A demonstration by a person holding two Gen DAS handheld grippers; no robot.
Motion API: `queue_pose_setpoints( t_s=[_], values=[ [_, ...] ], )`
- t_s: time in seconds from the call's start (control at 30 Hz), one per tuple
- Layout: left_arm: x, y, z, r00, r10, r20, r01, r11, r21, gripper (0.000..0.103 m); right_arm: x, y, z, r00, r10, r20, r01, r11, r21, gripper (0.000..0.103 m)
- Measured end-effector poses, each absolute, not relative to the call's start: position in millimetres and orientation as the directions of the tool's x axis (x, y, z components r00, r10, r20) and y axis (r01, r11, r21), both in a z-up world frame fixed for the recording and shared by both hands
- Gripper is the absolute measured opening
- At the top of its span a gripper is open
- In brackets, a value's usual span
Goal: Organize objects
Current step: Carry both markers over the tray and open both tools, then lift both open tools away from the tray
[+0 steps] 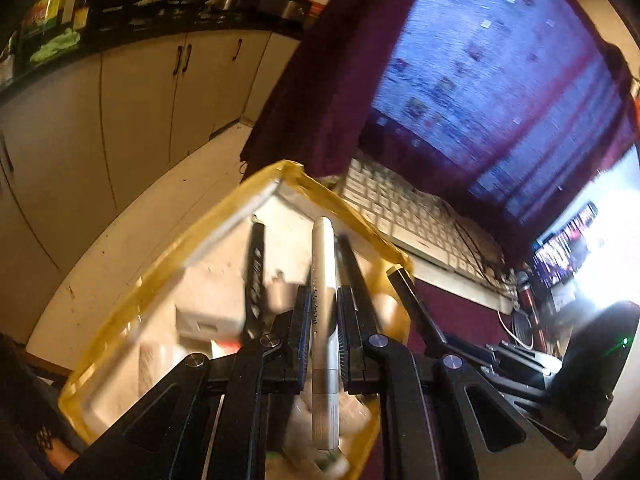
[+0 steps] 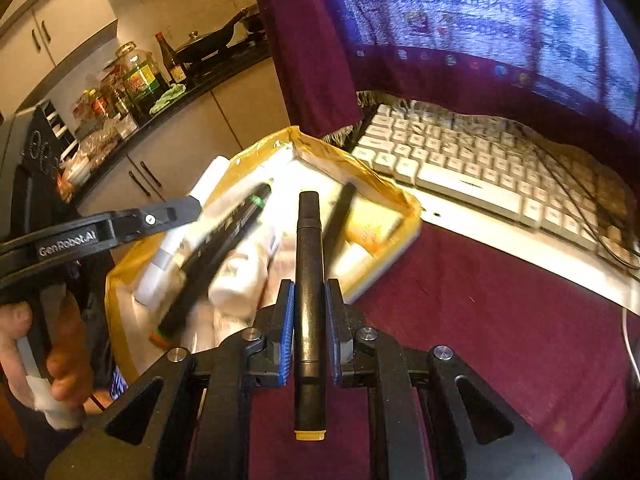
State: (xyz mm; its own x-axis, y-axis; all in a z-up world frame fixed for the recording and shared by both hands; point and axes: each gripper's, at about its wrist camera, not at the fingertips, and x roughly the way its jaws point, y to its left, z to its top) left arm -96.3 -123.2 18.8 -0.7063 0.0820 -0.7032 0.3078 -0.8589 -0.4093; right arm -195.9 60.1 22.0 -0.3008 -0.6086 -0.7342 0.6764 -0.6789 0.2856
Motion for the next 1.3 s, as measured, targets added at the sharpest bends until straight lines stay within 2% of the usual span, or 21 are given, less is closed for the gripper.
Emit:
queue_pose_setpoints(
  t_s=[0.33,0.5,0.77,0.8,0.83,0.9,0.93,0.97,1.0,1.07,1.13,1.3],
  values=[
    [-134,-147,-9,-0.623,0.067,-0.779,0.351,-0.866,-0.355,0.01,-212,21,7,-0.313,-0.602,-0.735,0.632,-0.709,0.312,0.012],
    [-140,-149,-19,-0.612,0.061,-0.788,0.362,-0.865,-0.348,0.01,-212,12,-2,-0.336,-0.578,-0.744,0.637,-0.721,0.273,0.013],
    [-138,-149,-20,-0.616,0.029,-0.787,0.368,-0.872,-0.321,0.011,-213,11,-10,-0.315,-0.596,-0.739,0.644,-0.706,0.295,0.013],
    [-137,-149,-19,-0.619,0.027,-0.785,0.368,-0.873,-0.32,0.017,-213,12,-9,-0.309,-0.599,-0.739,0.642,-0.705,0.303,0.014],
    [-135,-150,-18,-0.626,0.018,-0.78,0.374,-0.87,-0.32,0.034,-213,13,-9,-0.304,-0.601,-0.739,0.64,-0.703,0.309,0.014],
    [-128,-150,-13,-0.651,-0.015,-0.759,0.384,-0.869,-0.312,0.058,-211,15,-6,-0.3,-0.598,-0.743,0.638,-0.705,0.309,0.018],
    [-126,-148,-10,-0.663,-0.032,-0.748,0.387,-0.87,-0.306,0.059,-207,17,-3,-0.302,-0.596,-0.744,0.641,-0.704,0.304,0.019],
    [-121,-146,-4,-0.676,-0.055,-0.735,0.387,-0.875,-0.291,0.059,-204,20,0,-0.311,-0.595,-0.741,0.644,-0.705,0.297,0.028],
    [-117,-141,1,-0.684,-0.076,-0.726,0.386,-0.882,-0.27,0.06,-197,26,6,-0.329,-0.599,-0.73,0.651,-0.704,0.284,0.041],
    [-107,-130,11,-0.69,-0.112,-0.715,0.382,-0.896,-0.228,0.065,-188,37,12,-0.345,-0.612,-0.712,0.656,-0.699,0.284,0.055],
    [-96,-108,17,-0.679,-0.194,-0.708,0.399,-0.907,-0.134,0.08,-179,52,15,-0.348,-0.63,-0.695,0.659,-0.692,0.297,0.056],
    [-67,-73,19,-0.683,-0.351,-0.641,0.47,-0.882,-0.018,0.087,-173,65,8,-0.366,-0.618,-0.695,0.661,-0.699,0.273,0.056]
  ],
)
